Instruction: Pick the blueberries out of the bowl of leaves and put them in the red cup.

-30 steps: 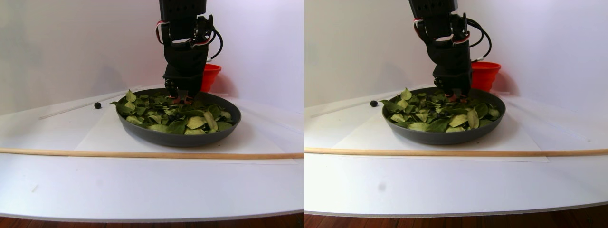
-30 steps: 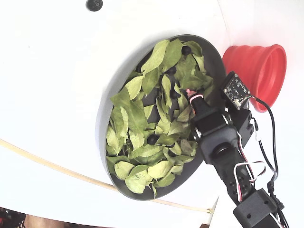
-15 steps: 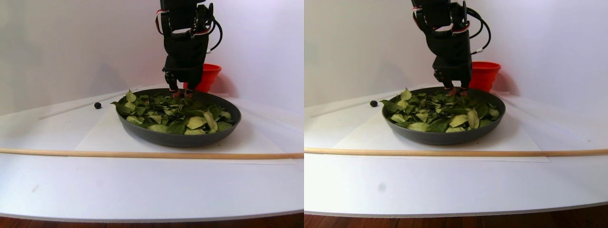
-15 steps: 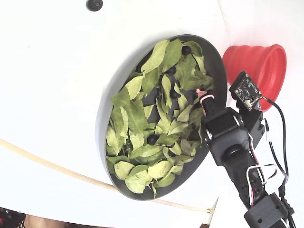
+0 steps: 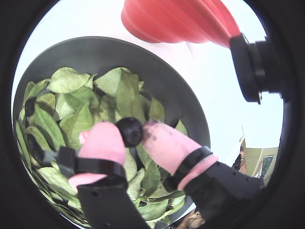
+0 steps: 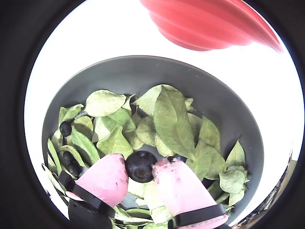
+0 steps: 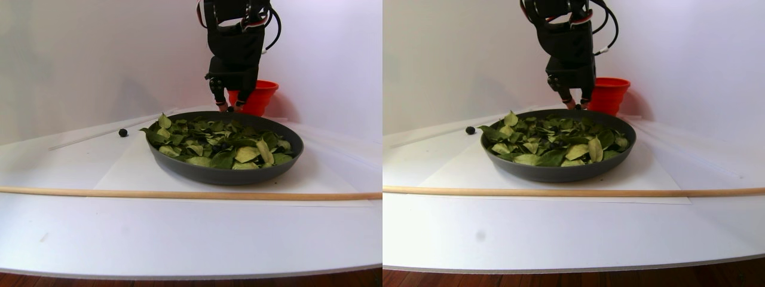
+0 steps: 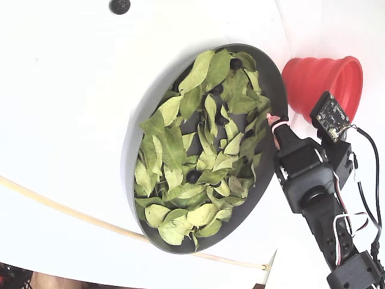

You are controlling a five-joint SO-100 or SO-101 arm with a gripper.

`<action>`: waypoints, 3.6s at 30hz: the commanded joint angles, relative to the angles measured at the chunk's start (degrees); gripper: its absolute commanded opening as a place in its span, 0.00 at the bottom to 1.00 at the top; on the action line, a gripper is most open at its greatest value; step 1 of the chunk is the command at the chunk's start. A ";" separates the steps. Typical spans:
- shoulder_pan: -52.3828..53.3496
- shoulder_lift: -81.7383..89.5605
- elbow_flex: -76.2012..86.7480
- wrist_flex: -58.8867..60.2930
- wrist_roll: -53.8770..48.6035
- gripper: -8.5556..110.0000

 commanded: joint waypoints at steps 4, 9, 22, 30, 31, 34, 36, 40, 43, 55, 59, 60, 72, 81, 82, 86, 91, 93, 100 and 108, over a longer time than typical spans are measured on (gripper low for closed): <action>2.46 9.58 -0.35 0.18 -0.44 0.15; 2.99 10.90 -0.53 0.26 -0.70 0.15; 4.31 14.06 -2.99 1.85 -1.85 0.15; 4.57 17.14 -4.39 4.31 -1.76 0.15; 4.66 17.31 -4.66 4.66 -1.76 0.15; 4.92 17.58 -6.33 5.80 -1.67 0.15; 5.19 17.31 -7.82 6.42 -1.67 0.15; 5.71 15.91 -10.55 7.03 -1.76 0.15; 5.89 15.38 -11.95 7.12 -1.76 0.15; 6.77 10.02 -17.75 7.38 -1.85 0.15; 7.03 7.12 -20.74 7.38 -1.85 0.15; 7.03 6.42 -21.45 7.38 -1.85 0.15; 7.21 2.46 -26.10 7.38 -2.11 0.15; 7.21 0.62 -28.92 7.29 -2.55 0.15; 7.21 0.35 -29.00 7.29 -2.72 0.15; 7.29 0.09 -28.48 6.77 -2.90 0.15; 7.38 0.26 -27.86 6.50 -2.99 0.20; 7.21 0.97 -27.07 6.42 -3.25 0.21; 6.42 5.01 -23.82 6.33 -3.34 0.21; 5.36 8.53 -20.21 6.42 -3.43 0.20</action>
